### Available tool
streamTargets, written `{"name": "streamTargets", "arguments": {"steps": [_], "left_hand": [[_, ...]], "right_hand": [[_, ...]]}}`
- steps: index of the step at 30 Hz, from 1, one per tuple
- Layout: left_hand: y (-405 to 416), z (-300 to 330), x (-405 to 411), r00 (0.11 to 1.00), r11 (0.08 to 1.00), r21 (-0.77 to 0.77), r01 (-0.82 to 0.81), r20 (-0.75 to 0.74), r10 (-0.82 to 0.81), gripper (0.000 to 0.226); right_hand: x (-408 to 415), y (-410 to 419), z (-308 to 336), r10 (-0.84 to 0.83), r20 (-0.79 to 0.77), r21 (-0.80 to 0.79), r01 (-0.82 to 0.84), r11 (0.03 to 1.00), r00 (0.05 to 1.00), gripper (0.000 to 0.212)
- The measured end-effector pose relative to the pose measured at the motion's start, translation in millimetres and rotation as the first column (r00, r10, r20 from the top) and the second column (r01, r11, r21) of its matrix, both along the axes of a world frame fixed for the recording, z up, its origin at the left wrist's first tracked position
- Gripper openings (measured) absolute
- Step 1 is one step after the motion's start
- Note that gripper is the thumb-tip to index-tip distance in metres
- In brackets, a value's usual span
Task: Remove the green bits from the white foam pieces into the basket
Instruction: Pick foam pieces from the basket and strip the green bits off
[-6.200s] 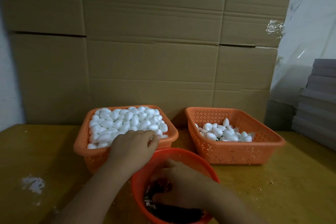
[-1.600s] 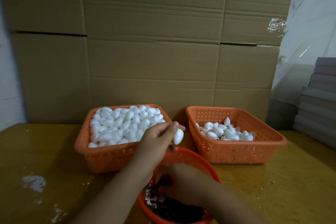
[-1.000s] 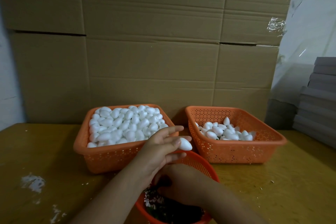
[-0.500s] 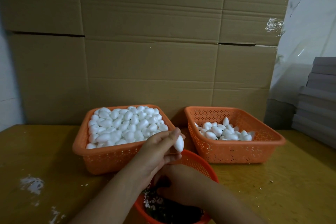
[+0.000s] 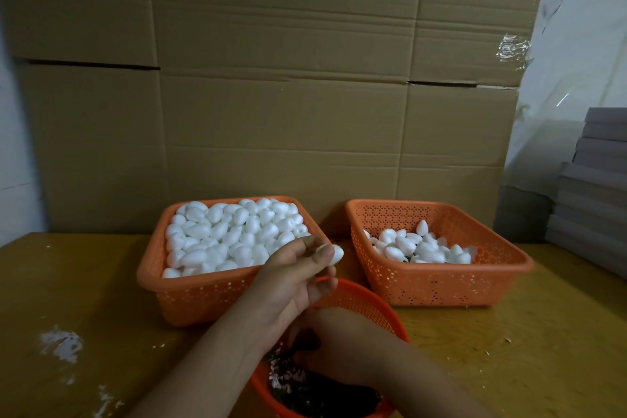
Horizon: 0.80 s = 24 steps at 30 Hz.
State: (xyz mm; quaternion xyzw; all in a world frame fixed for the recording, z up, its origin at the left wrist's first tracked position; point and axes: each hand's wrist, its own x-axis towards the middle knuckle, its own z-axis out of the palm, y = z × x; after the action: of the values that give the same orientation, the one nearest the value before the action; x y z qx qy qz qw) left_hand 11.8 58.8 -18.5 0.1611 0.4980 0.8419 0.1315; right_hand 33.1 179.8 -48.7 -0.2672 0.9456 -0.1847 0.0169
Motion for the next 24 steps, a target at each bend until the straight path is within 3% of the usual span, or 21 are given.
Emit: {"name": "streamTargets", "arguments": {"steps": [7,12,16,20,24], "left_hand": [[2.2,-4.3,1.7,0.996,0.997,-0.042,-0.062,-0.059,0.060,0.016],[6.7,-5.5,2.9,0.991,0.983,-0.147,-0.113,-0.091,0.100,0.033],[5.4,-8.9,-1.7,0.994,0.989,-0.127,-0.077,-0.081,0.067,0.020],[5.3,-7.5,-1.2,0.992,0.984,-0.150,-0.095,-0.099,0.081,0.046],[3.4,-4.4,-1.6,0.979,0.969,-0.148,-0.198,-0.075,0.188,0.046]], "right_hand": [[-1.7,-0.3,-3.3,-0.003,-0.003,-0.004,0.003,1.000,1.000,0.022],[-2.1,0.3,-4.5,-0.014,0.008,-0.020,0.014,1.000,1.000,0.023],[-1.2,-0.2,-3.8,-0.014,0.004,-0.002,0.014,1.000,1.000,0.024],[1.0,-0.6,-0.6,-0.020,0.007,0.010,0.020,1.000,1.000,0.024],[3.5,-0.8,2.0,-0.014,-0.003,0.027,0.014,1.000,1.000,0.025]]}}
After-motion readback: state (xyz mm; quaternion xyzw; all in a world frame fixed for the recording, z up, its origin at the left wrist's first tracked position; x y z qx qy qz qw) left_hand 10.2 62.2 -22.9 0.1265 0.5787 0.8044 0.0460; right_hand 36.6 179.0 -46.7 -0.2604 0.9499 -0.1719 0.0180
